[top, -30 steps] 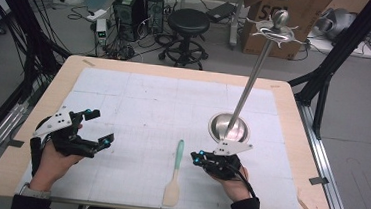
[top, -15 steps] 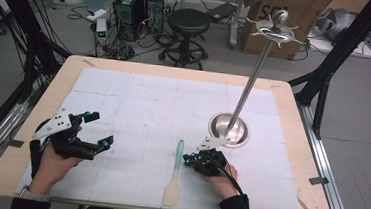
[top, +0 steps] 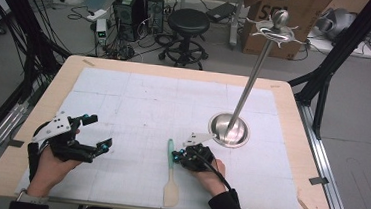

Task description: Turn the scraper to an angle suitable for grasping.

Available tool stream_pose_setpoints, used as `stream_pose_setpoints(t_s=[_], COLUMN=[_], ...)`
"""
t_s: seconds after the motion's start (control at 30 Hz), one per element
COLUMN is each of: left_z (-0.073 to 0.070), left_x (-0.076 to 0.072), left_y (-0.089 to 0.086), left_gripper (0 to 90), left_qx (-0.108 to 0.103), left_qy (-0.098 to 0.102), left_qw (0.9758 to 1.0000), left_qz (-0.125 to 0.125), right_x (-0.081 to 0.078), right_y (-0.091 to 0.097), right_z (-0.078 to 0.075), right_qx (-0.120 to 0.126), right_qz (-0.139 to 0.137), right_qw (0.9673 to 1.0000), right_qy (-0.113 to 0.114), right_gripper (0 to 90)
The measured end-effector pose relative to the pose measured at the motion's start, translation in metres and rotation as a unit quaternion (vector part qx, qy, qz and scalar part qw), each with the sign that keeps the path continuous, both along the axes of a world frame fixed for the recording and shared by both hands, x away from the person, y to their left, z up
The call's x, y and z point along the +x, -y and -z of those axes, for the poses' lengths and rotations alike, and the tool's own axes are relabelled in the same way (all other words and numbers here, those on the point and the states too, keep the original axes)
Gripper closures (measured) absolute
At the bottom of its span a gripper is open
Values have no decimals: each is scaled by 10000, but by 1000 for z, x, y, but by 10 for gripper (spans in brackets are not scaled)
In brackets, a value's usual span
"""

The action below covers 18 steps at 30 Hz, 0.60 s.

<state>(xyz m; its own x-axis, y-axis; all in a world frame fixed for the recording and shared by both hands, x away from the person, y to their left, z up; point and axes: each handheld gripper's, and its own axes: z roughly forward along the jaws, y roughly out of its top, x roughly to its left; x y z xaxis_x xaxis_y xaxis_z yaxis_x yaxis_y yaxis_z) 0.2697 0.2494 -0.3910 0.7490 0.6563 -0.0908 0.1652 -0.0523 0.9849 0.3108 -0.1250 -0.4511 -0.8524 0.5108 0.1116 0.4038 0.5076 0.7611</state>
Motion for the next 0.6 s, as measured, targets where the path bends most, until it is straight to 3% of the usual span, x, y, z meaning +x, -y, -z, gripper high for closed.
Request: stream_pose_setpoints(t_s=[0.1, 0.17, 0.23, 0.33, 0.37, 0.6], left_z=[1, 1, 1, 1, 2, 1], left_x=[1, 0, 0, 0, 1, 0], left_y=[0, 0, 0, -2, -3, -3], left_gripper=[17, 17, 17, 17, 17, 17], left_qx=[20, 18, 6, -9, -13, -34], left_qy=[-17, -23, -20, -45, -89, -58], left_qw=[10000, 10000, 10000, 10000, 10000, 10000], left_qz=[8, 37, 28, 25, 20, 42], right_x=[-1, -1, -3, -7, -16, -40], right_y=[-4, -3, -2, -3, -6, -22], right_z=[0, 0, -1, -3, -6, -4], right_qx=[-32, 4, 16, 211, 220, -50], right_qz=[-118, -94, -49, -180, -456, -888], right_qw=[9999, 10000, 9999, 9996, 9987, 9957], right_qy=[88, 27, 106, -2, -49, -243], right_gripper=[900, 900, 900, 900, 900, 900])
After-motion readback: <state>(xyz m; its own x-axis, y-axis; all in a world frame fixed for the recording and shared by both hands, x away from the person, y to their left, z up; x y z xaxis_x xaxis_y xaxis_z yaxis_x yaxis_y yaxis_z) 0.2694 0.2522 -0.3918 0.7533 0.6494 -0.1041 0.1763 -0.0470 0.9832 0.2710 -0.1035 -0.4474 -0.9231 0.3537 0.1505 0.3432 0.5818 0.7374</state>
